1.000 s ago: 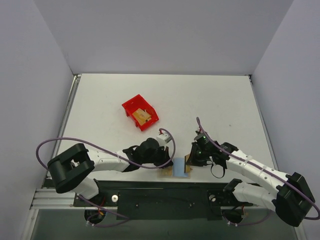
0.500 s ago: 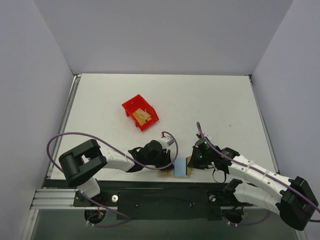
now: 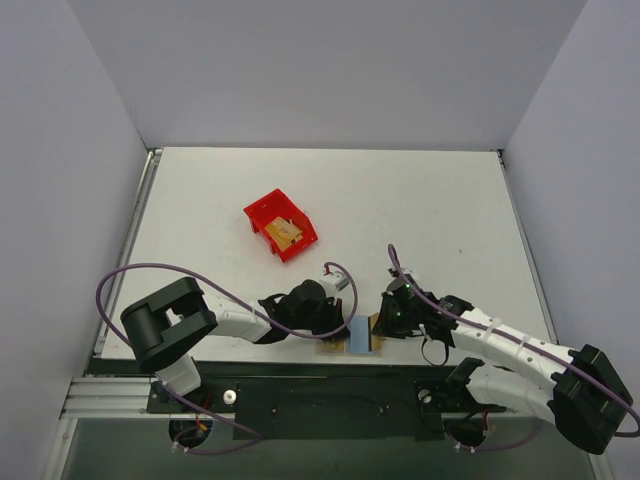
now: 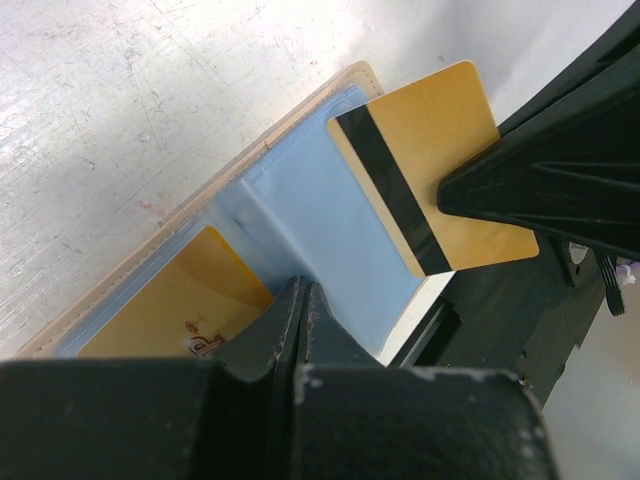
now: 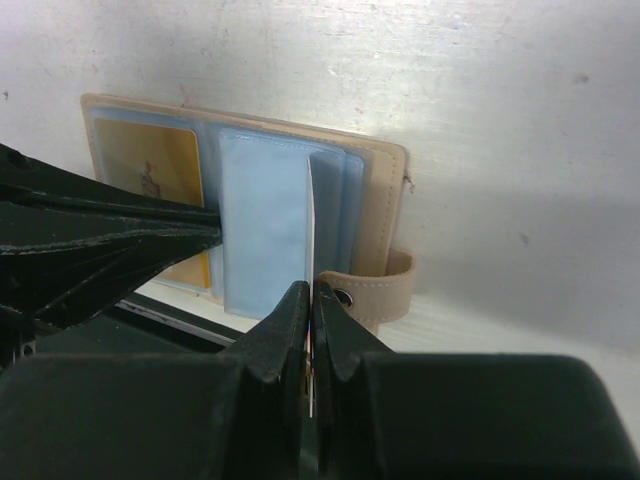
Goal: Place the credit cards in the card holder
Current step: Insert the credit card into the card holder.
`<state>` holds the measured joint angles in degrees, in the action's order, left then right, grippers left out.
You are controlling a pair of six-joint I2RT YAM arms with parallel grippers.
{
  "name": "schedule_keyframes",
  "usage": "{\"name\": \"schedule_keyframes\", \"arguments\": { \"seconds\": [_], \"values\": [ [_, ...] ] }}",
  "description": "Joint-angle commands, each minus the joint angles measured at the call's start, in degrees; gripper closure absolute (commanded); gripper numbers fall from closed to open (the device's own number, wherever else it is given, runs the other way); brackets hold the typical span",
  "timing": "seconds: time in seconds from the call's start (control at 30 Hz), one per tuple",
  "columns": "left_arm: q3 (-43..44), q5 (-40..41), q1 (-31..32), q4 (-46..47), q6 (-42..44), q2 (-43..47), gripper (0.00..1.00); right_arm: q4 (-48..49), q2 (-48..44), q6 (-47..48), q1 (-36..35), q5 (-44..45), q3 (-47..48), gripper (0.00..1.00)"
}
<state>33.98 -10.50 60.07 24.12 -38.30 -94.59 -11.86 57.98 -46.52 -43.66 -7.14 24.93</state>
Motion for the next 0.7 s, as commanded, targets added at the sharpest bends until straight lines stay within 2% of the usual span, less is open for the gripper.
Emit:
{"name": "schedule_keyframes", "arguments": {
  "seconds": [0.0, 0.4, 0.67],
  "values": [
    [1.1, 0.1, 0.3, 0.9, 0.2, -0.9, 1.0, 1.0, 2.8, -0.8, -0.5, -1.6, -1.2, 1.0],
    [1.0, 0.4, 0.3, 0.3, 0.0, -0.2, 1.0, 6.3, 11.4, -2.7, -0.5, -6.5, -2.3, 1.0],
    [3.4, 3.6, 0.3, -5.7, 1.3, 6.8, 1.0, 7.5, 11.7, -3.0, -0.8, -5.2, -3.2, 1.0]
  ]
}}
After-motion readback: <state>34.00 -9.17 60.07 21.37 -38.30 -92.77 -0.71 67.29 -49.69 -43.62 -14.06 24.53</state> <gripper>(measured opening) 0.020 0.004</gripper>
